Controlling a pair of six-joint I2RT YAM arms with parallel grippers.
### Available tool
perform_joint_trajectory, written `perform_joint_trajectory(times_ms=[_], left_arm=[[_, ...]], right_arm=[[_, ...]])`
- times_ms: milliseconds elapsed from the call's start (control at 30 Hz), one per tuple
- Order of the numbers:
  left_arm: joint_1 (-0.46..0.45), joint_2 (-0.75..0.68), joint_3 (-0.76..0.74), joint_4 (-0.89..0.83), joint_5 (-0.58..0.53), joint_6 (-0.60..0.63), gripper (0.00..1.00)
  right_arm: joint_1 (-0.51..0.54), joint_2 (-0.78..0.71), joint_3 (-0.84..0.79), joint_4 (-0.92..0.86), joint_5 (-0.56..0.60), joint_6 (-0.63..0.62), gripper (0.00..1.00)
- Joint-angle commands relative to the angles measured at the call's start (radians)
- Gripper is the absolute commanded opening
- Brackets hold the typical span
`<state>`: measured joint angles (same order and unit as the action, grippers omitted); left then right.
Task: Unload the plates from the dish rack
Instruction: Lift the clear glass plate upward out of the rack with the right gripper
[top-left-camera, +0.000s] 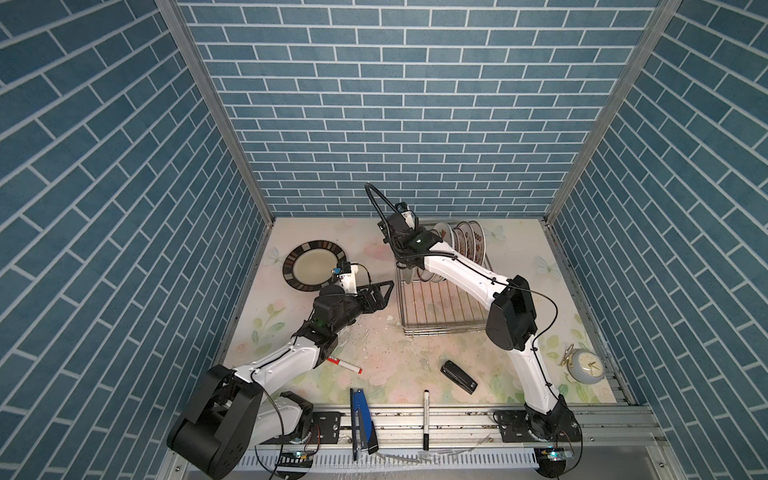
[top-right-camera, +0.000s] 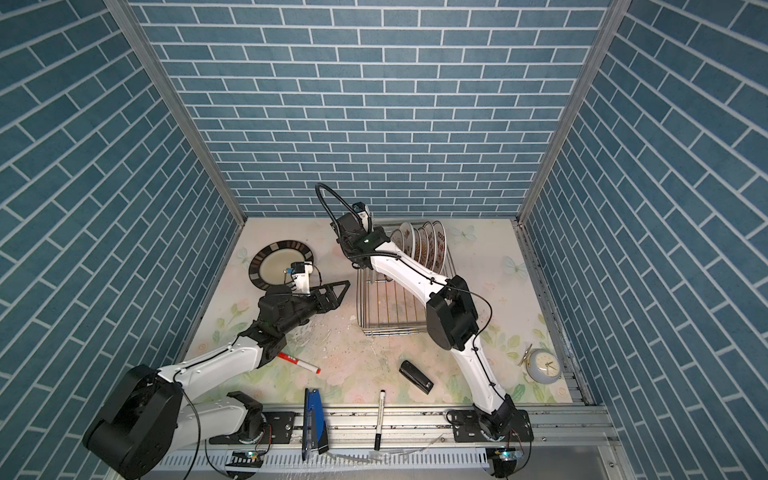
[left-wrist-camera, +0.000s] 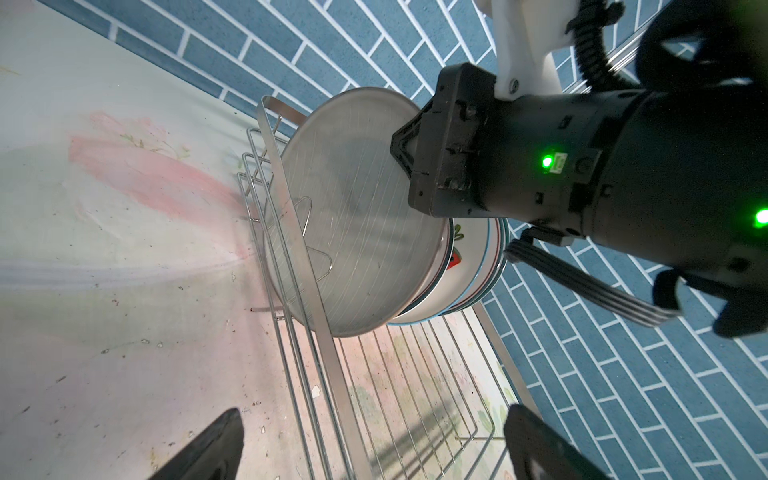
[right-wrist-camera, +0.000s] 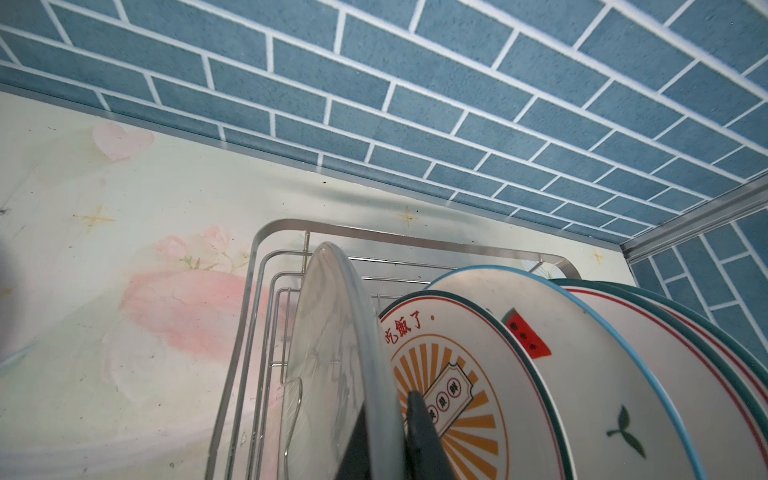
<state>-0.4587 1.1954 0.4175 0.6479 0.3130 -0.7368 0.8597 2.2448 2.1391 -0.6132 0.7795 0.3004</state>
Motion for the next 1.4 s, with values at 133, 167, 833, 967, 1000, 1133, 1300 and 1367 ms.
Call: perform_joint_trajectory(times_ms=[133,167,833,967,1000,1133,1300,1367], left_arm=[[-0.006,-0.037,-0.026,-0.009,-0.022,-0.001,1.00],[-0.006,-0.039,-0.028,-0.009,-0.025,-0.001,1.00],[-0.006,-0.055,-0.024,-0.030,-0.029,-0.003,1.00],[-0.006,-0.064,-0.023,-0.041,-0.032,0.001,1.00],[-0.006,-0.066,-0.023,-0.043,-0.035,0.001,1.00],[-0.006,-0.068,-0.022,-0.044,-0.040,0.002,1.00],[-0.006,-0.060,-0.028,-0.012,-0.029,-0.013,1.00],[-0.006,-0.058,-0.027,-0.012,-0.032,-0.016,1.00]], right_arm=[[0.000,0.058,0.137,-0.028,0.080,-0.083,0.09],[-0.003,0.062,0.145,-0.032,0.081,-0.083,0.09],[0.010,-0.035,0.103,0.067,0.153,-0.213,0.05],[0.013,-0.081,0.066,0.094,0.161,-0.228,0.05],[0.015,-0.095,0.046,0.110,0.159,-0.229,0.05],[0.027,-0.148,-0.021,0.163,0.156,-0.250,0.06],[0.047,-0.197,-0.085,0.228,0.180,-0.298,0.04],[0.050,-0.209,-0.100,0.247,0.193,-0.317,0.04]])
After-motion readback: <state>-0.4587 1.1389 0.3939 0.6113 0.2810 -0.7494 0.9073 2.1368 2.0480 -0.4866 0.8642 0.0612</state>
